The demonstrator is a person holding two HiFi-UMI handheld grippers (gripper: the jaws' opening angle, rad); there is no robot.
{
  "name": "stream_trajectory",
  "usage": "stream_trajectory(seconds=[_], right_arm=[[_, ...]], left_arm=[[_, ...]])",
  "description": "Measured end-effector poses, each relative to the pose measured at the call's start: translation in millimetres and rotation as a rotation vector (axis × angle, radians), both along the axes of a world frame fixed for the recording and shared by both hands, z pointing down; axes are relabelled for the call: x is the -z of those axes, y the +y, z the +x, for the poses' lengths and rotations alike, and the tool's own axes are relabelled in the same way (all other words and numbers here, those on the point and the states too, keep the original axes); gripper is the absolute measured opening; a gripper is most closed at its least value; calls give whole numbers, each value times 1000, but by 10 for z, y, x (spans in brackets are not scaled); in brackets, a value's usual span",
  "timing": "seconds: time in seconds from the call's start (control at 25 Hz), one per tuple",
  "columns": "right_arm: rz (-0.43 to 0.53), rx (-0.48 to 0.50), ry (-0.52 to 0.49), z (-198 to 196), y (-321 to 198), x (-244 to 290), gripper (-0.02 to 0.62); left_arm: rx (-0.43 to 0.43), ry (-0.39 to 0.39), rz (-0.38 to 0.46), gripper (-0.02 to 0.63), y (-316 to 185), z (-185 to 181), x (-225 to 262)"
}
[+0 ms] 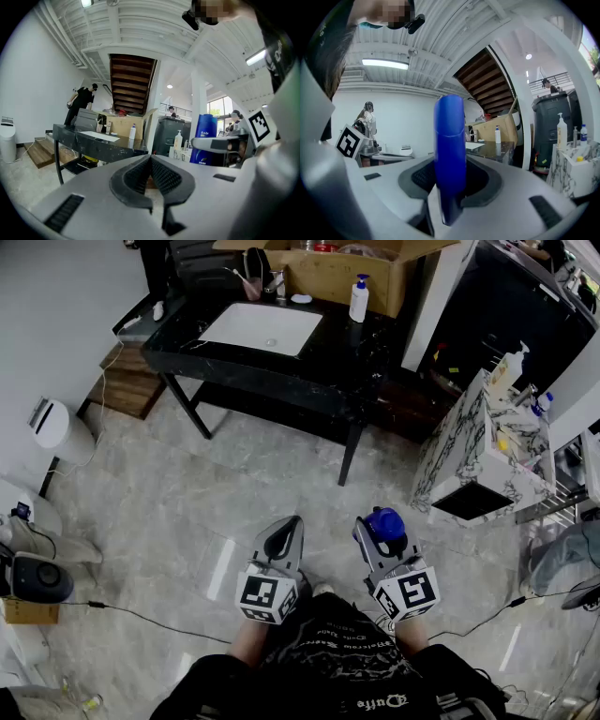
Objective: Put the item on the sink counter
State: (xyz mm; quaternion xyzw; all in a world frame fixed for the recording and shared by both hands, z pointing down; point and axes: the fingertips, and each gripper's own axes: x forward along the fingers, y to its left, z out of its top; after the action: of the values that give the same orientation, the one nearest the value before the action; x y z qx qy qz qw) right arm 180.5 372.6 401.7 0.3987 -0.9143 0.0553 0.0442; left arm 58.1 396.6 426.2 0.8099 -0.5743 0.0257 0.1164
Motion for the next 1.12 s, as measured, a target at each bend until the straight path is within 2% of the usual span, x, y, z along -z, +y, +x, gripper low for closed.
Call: stream_trajectory(seconds=[0.28,0.6,1.12], right_arm=[[-13,-27,6,-43,-61,-70,141],[-13,-79,-29,-260,-357,24,144],[26,-163,-41,-782,-853,114,144]], left_arm=[[-33,-6,8,7,-73,-1,4],[-68,9,4,7,-416,-256,-39],[-189,49,27,6,-962,-767,32]])
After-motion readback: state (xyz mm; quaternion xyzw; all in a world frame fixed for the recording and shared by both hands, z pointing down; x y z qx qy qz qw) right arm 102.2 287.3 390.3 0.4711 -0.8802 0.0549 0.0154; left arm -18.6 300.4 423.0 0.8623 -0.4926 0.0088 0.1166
